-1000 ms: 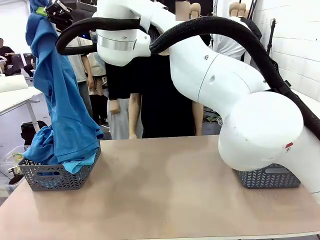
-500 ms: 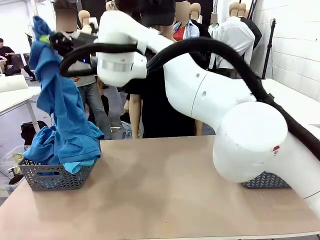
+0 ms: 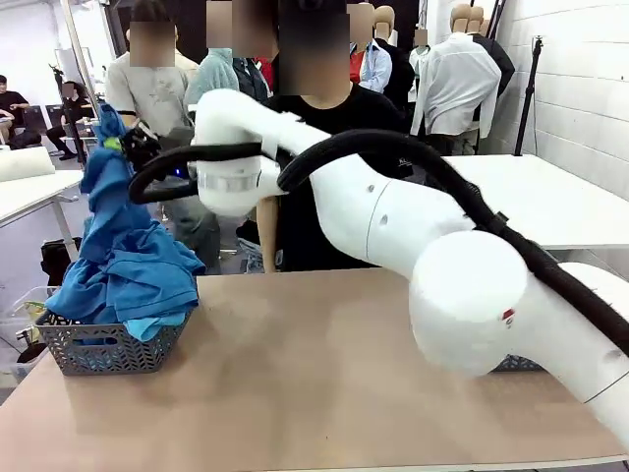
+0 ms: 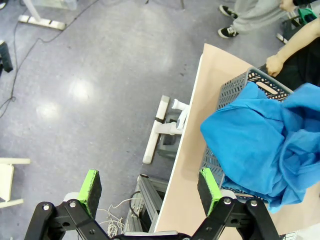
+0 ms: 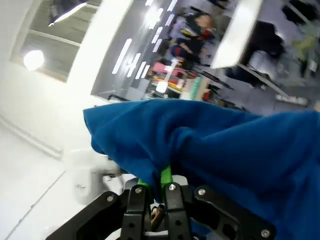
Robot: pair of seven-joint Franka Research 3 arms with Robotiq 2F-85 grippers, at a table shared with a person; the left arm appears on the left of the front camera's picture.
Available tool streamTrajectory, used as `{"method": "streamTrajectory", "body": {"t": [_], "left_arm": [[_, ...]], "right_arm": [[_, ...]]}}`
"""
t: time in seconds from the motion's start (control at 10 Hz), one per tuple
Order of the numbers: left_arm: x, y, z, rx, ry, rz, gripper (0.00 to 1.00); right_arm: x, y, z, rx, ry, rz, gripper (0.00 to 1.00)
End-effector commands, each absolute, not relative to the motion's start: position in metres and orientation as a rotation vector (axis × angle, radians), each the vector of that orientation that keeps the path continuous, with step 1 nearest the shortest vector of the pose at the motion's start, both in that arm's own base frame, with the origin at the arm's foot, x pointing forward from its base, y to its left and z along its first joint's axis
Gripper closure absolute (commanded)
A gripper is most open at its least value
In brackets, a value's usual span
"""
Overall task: Sort the tops and bottoms.
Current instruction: Sort the clothes according to human instructions.
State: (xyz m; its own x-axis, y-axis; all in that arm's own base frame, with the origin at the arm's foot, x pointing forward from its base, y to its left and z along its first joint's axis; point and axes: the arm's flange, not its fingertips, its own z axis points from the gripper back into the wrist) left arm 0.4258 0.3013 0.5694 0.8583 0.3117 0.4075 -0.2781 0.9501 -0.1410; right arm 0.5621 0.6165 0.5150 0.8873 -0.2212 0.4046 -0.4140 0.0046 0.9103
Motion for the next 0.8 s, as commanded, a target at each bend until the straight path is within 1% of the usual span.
{"method": "streamTrajectory", "body": {"t": [0.0, 0.2, 0.3, 0.6, 0.7], "left_arm": [[0.423, 0.301, 0.570, -0.088, -0.445, 0.311, 0.00], [0.423, 0.301, 0.570, -0.088, -0.445, 0.311, 0.00], [0.423, 0.301, 0.570, -0.088, -0.445, 0.311, 0.00], [0.423, 0.301, 0.570, -0.088, -0.445, 0.311, 0.00], [0.423, 0.301, 0.570, -0.088, -0.445, 0.311, 0.00]], "right_arm": [[0.704, 0.791, 0.538, 1.393, -0.394, 0.072, 1.00], [0.712, 0.806, 0.509, 1.272, -0.365, 0.066, 1.00], [0.715, 0.805, 0.503, 1.215, -0.379, 0.047, 1.00], [0.721, 0.805, 0.498, 1.074, -0.321, 0.054, 1.00], [0.721, 0.806, 0.492, 0.994, -0.310, 0.060, 1.00]]}}
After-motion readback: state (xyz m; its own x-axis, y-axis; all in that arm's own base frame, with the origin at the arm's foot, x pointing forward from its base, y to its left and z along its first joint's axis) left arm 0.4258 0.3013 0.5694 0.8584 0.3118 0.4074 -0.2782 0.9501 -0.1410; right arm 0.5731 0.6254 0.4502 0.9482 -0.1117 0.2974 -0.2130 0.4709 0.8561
